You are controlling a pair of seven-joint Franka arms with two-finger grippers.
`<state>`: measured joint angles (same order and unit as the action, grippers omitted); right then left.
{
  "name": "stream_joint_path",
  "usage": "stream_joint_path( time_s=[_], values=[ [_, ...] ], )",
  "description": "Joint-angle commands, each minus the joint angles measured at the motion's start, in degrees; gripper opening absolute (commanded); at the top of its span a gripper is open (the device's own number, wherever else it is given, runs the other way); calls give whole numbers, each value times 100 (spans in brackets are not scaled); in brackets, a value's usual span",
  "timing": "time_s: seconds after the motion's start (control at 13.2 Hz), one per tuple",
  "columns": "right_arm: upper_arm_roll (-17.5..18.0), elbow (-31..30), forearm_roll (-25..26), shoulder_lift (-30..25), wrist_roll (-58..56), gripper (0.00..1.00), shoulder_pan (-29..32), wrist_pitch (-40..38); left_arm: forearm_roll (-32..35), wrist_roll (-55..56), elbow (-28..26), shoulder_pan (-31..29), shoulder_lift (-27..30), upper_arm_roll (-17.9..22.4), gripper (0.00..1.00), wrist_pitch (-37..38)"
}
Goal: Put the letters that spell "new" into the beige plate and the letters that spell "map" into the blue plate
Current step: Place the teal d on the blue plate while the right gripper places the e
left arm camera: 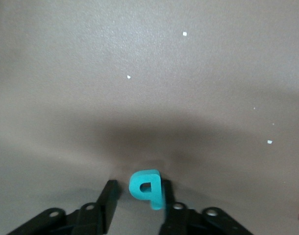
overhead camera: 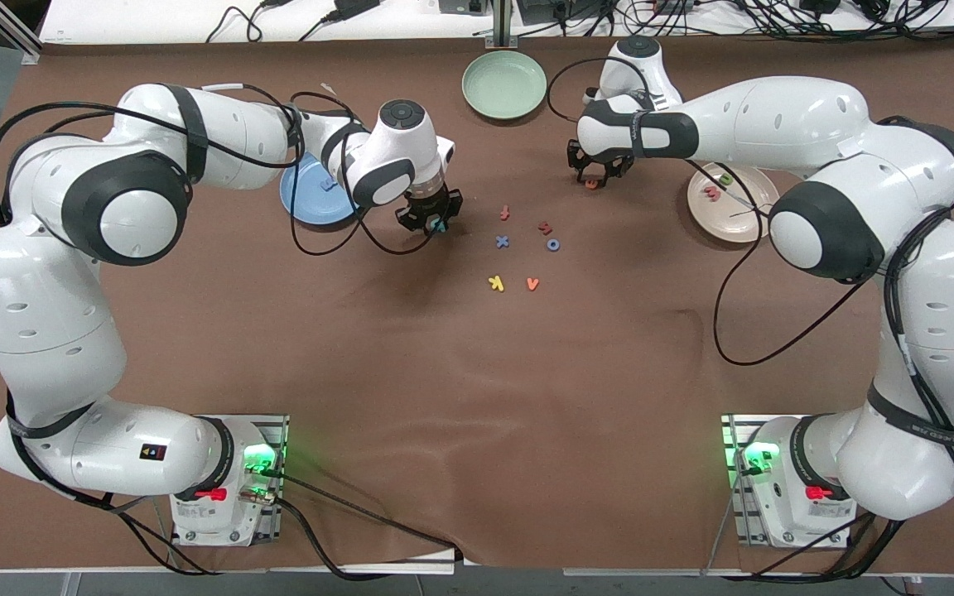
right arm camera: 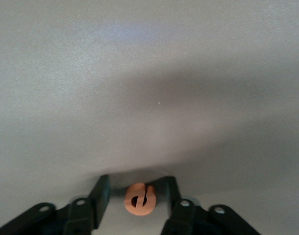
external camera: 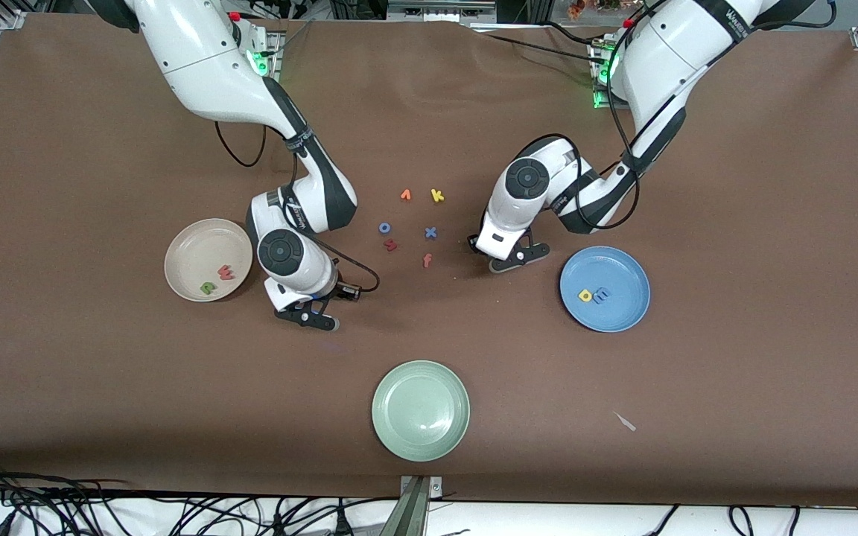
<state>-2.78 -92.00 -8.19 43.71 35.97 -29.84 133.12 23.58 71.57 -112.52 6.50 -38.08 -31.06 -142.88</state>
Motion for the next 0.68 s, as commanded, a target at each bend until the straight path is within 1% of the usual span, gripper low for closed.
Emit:
stream_joint_path(
  time_s=[0.0, 0.08, 0.23, 0.3, 0.38, 0.53, 0.6],
  values=[
    [6, 103, -78, 94, 50, 35, -83, 4, 365, 94, 45, -9, -68, 21, 9, -73],
    [6, 103, -78, 94, 42, 30, -84, 4, 392, 86, 45, 9, -60, 21, 0, -56],
    [6, 103, -78, 120, 24, 18, -84, 4, 393, 42, 45, -26, 80, 21, 0, 93],
    [6, 103, -78, 120, 15, 10, -84, 4, 401, 33, 72, -35, 185, 13, 0, 312],
    [6, 129, -78, 103, -2, 5, -84, -5, 393, -89, 176, -52, 326, 4, 0, 592],
    [-3, 156, -78, 41, -38, 0, -66, -66, 393, -624, 378, -105, 537, -5, 0, 1382],
    [-12, 165, -78, 24, -55, 0, -66, -119, 393, -913, 466, -236, 608, -14, 0, 1638]
  ],
)
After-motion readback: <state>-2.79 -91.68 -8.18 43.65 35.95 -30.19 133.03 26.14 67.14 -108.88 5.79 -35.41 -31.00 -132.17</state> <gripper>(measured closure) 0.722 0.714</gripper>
